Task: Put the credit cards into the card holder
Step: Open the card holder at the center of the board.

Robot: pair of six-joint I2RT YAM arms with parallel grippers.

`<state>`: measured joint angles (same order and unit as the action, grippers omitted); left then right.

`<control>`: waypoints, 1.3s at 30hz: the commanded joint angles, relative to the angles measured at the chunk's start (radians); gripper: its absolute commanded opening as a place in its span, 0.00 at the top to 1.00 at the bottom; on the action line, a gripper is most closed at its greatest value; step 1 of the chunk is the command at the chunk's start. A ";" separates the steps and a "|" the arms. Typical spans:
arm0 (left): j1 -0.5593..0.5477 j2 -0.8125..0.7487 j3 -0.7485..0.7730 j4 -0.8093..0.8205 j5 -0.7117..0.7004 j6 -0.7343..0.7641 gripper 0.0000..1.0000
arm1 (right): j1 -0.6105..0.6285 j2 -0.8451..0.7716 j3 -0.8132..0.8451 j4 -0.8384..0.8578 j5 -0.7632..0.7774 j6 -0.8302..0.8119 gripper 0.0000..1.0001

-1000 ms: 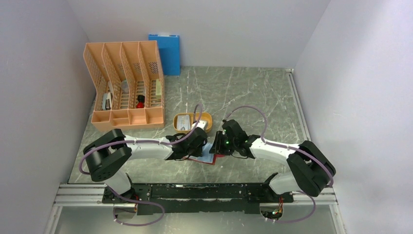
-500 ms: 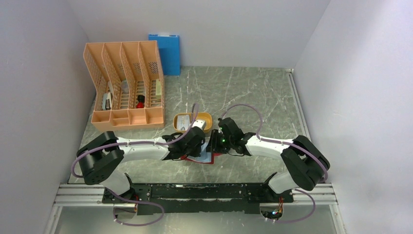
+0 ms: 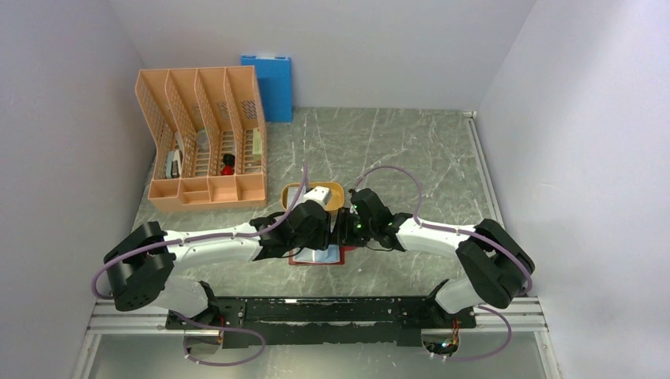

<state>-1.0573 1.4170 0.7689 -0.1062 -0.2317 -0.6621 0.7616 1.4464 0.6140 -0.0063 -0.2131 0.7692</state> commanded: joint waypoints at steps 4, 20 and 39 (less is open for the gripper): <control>0.000 0.007 -0.011 -0.001 0.025 0.009 0.59 | 0.018 0.009 0.031 0.024 -0.011 -0.011 0.52; 0.000 -0.075 -0.060 0.004 0.040 0.031 0.53 | 0.020 0.027 0.049 0.064 -0.067 0.002 0.44; -0.001 -0.305 -0.160 -0.033 0.002 0.028 0.36 | 0.020 0.059 0.086 0.086 -0.080 0.032 0.41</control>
<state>-1.0554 1.1751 0.6250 -0.1242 -0.2131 -0.6323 0.7803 1.4902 0.6609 0.0410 -0.2852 0.7883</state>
